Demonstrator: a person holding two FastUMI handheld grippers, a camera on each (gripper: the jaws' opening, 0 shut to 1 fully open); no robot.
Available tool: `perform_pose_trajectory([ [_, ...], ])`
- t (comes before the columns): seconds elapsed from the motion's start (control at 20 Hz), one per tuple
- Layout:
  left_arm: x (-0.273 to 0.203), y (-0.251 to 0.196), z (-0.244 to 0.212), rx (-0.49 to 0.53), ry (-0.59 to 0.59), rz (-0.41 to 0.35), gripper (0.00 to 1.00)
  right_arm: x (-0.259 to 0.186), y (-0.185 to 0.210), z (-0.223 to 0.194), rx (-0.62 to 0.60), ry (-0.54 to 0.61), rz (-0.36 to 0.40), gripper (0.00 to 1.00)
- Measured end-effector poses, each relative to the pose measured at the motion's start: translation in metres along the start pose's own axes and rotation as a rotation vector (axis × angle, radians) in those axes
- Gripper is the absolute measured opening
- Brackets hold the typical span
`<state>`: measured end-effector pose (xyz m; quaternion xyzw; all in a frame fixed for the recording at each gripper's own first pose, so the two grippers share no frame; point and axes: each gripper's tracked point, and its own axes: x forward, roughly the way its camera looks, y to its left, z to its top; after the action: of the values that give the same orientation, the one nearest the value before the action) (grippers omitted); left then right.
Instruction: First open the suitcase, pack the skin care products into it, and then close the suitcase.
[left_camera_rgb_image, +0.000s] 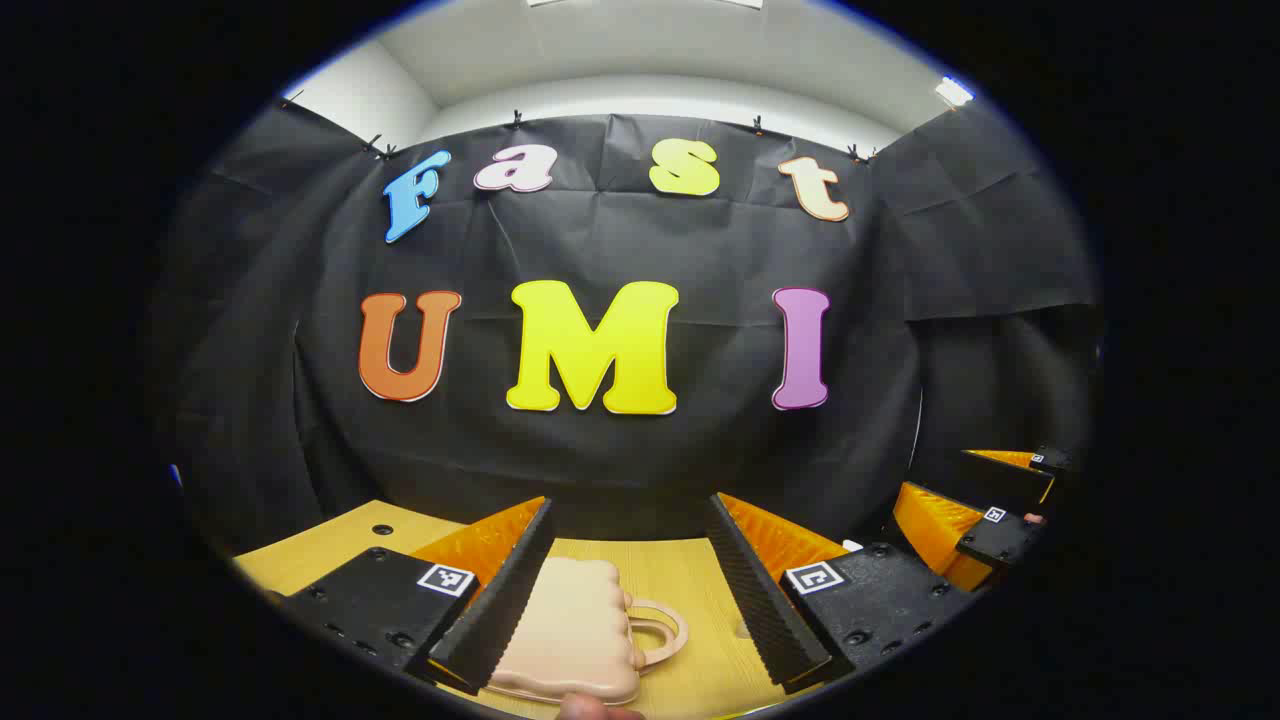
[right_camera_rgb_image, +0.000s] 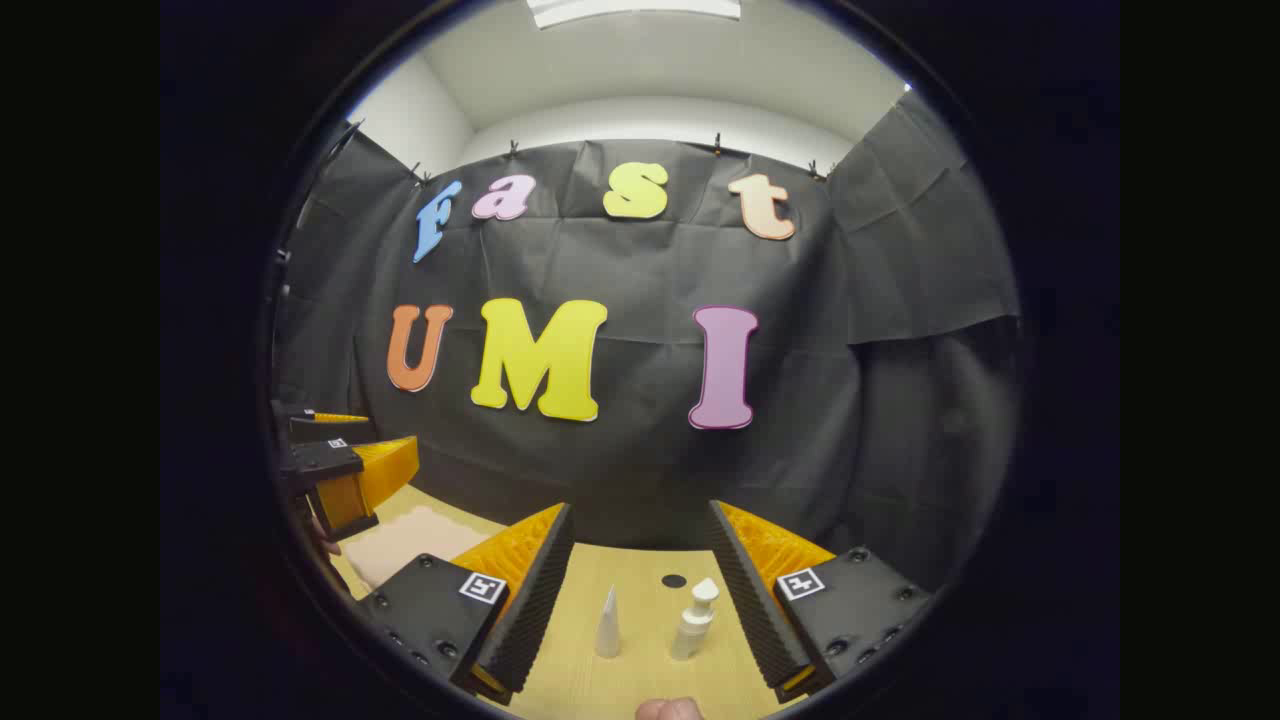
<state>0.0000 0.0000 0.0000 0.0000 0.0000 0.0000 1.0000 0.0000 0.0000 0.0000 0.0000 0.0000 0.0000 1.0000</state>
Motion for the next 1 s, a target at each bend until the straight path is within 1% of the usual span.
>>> perform_pose_trajectory([
  [0.2,-0.001,0.001,0.0,-0.005,0.003,0.01,0.97,0.009,-0.004,-0.005,0.019,0.022,-0.004,0.8],
  [0.5,0.0,0.006,-0.003,0.004,0.013,0.035,0.97,0.014,-0.003,0.001,0.024,0.005,0.009,0.8],
  [0.8,0.001,-0.003,-0.003,0.023,0.013,0.018,0.97,0.013,-0.015,-0.001,0.034,0.015,-0.01,0.8],
  [1.0,-0.002,-0.009,-0.004,0.01,0.016,0.008,0.97,0.012,-0.016,-0.001,0.017,0.021,-0.003,0.79],
])
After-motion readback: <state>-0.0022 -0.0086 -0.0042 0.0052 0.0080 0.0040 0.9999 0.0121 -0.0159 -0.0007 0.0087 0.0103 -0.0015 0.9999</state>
